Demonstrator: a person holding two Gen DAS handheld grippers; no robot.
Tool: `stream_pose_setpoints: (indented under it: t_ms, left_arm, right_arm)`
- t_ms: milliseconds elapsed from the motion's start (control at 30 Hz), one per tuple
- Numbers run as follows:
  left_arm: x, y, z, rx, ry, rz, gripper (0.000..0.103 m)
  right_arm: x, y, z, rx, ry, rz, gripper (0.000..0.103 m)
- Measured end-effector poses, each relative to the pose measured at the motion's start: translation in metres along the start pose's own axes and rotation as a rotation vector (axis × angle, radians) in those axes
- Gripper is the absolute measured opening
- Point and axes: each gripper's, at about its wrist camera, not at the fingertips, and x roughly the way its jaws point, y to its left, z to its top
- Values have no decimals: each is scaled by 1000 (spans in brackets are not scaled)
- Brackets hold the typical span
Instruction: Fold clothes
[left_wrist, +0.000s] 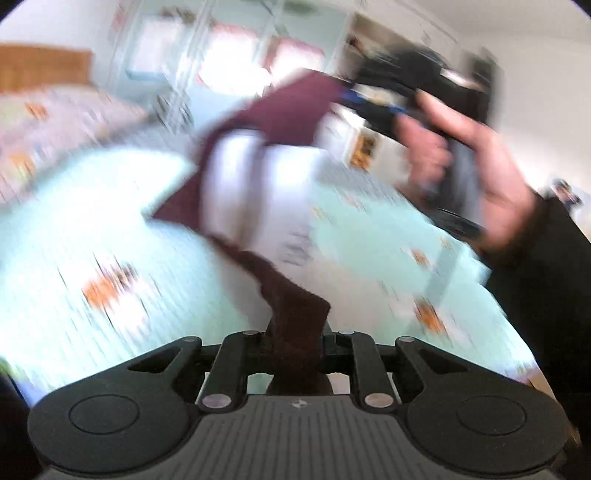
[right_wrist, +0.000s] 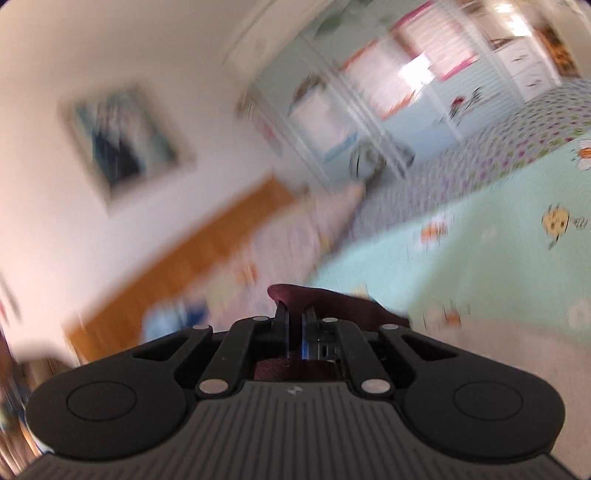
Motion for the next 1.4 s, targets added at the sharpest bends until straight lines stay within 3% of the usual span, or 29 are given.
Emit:
stream_pose_setpoints:
  t_ms: [133, 333, 433, 600, 700, 833, 967, 1033, 1100, 1200, 1300, 1400]
  left_arm:
    - [-2, 4, 67, -30, -130, 102, 19]
    - [-10, -19, 161, -77, -327, 78, 18]
    - [-27, -59, 199, 11, -424, 89, 18]
    - [-77, -142, 244, 245, -593, 164, 18]
    - [-117, -190, 265, 358, -720, 221, 18]
    - [-151, -232, 277, 459, -806, 273, 19]
    - [-128, -238, 260, 523, -750, 341, 21]
    - [-98, -225, 250, 509, -675, 341, 21]
    - [-55, -177, 230, 469, -583, 322, 21]
    - [20, -129, 226, 405, -451, 300, 21]
    - [81, -105, 245, 372, -369, 292, 20]
    - [123, -96, 287, 378, -335, 284, 20]
  right_arm:
    - [-59, -6, 52, 95, -186, 67, 7]
    - [-179, -8, 85, 98, -413, 160, 7]
    - [-225, -4, 76, 50, -453, 184, 7]
    - [-252, -1, 80, 44, -496, 228, 7]
    - [-268, 1, 83, 40, -521, 254, 7]
    - [-290, 3, 86, 35, -555, 289, 7]
    - [-308, 4, 88, 29, -584, 309, 7]
    - [-298, -6, 83, 20, -575, 244, 7]
    - [-286, -14, 77, -3, -560, 171, 7]
    - [-253, -31, 81, -13, -511, 71, 7]
    - [-214, -49, 99, 3, -468, 2, 7]
    - [-184, -61, 134, -11, -452, -62, 7]
